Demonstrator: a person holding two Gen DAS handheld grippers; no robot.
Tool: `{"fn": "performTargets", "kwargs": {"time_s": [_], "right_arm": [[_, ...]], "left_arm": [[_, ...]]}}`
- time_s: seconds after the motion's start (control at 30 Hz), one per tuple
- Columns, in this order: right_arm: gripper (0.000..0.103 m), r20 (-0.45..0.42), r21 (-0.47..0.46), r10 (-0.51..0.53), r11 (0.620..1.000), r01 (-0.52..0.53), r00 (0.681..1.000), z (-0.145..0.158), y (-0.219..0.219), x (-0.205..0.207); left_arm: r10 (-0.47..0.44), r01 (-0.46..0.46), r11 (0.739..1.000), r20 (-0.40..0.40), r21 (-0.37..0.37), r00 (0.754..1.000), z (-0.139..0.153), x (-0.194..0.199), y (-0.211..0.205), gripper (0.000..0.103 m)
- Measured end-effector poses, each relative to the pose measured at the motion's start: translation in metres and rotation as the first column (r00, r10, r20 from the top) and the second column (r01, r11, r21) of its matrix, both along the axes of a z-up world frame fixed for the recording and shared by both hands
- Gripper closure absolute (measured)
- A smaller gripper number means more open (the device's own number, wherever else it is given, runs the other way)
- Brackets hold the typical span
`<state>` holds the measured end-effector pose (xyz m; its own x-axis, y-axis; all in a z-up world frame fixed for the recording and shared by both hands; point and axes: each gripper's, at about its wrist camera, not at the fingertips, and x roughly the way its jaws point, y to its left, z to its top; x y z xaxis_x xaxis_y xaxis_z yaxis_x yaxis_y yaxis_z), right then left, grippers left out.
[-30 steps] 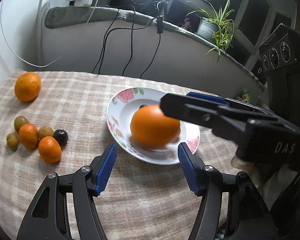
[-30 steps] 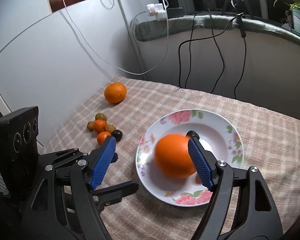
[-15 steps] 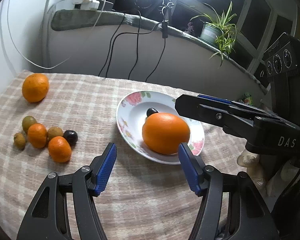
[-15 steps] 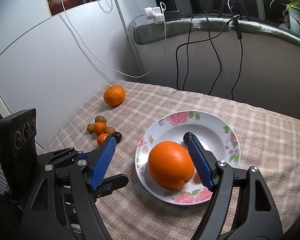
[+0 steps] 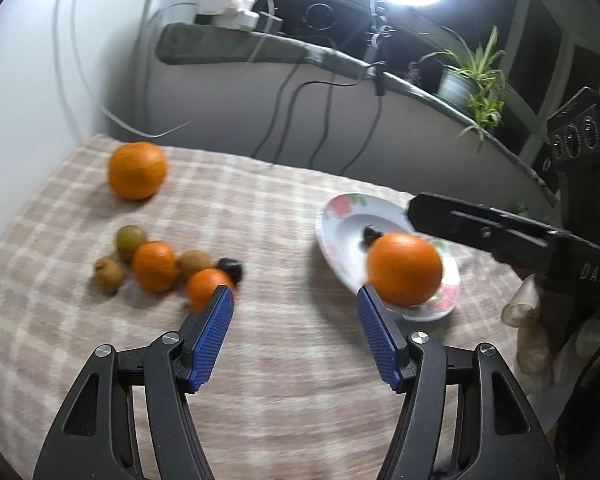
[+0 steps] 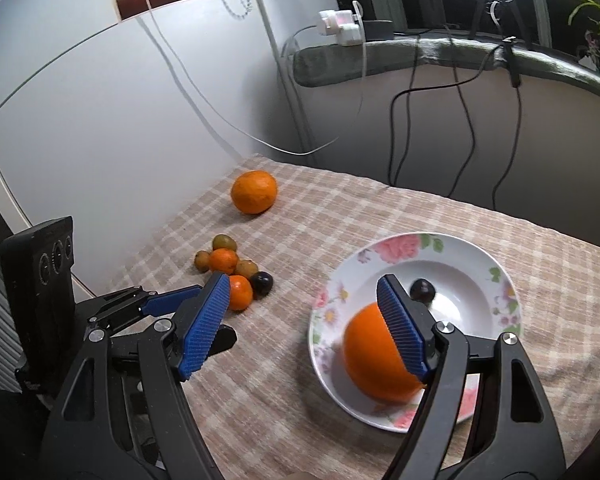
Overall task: Organize fruits
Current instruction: 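Reach the left gripper to a brown kiwi while the right gripper reaches a small tangerine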
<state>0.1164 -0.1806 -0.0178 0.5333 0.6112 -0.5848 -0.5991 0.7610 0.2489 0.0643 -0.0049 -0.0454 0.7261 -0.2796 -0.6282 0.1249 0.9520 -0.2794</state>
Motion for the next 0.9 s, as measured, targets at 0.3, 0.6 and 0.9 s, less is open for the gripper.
{"fn": "performTargets", "kwargs": {"time_s": [0.3, 0.6, 0.9], "right_arm": [[0.025, 0.013, -0.018, 0.083, 0.996, -0.083, 0.996, -0.006, 0.033, -0.002], [0.025, -0.019, -0.054, 0.148, 0.987, -0.149, 0.989, -0.018, 0.062, -0.004], [0.025, -0.055, -0.073, 0.174, 0.981, -0.178, 0.983, -0.033, 0.083, -0.004]], "left_arm": [[0.072, -0.072, 0.997, -0.03, 0.011, 0.997, -0.01, -0.007, 0.037, 0.039], [0.129, -0.128, 0.992, -0.047, 0.017, 0.991, -0.015, -0.008, 0.072, 0.039], [0.163, -0.161, 0.987, -0.062, 0.029, 0.985, -0.022, 0.002, 0.097, 0.047]]}}
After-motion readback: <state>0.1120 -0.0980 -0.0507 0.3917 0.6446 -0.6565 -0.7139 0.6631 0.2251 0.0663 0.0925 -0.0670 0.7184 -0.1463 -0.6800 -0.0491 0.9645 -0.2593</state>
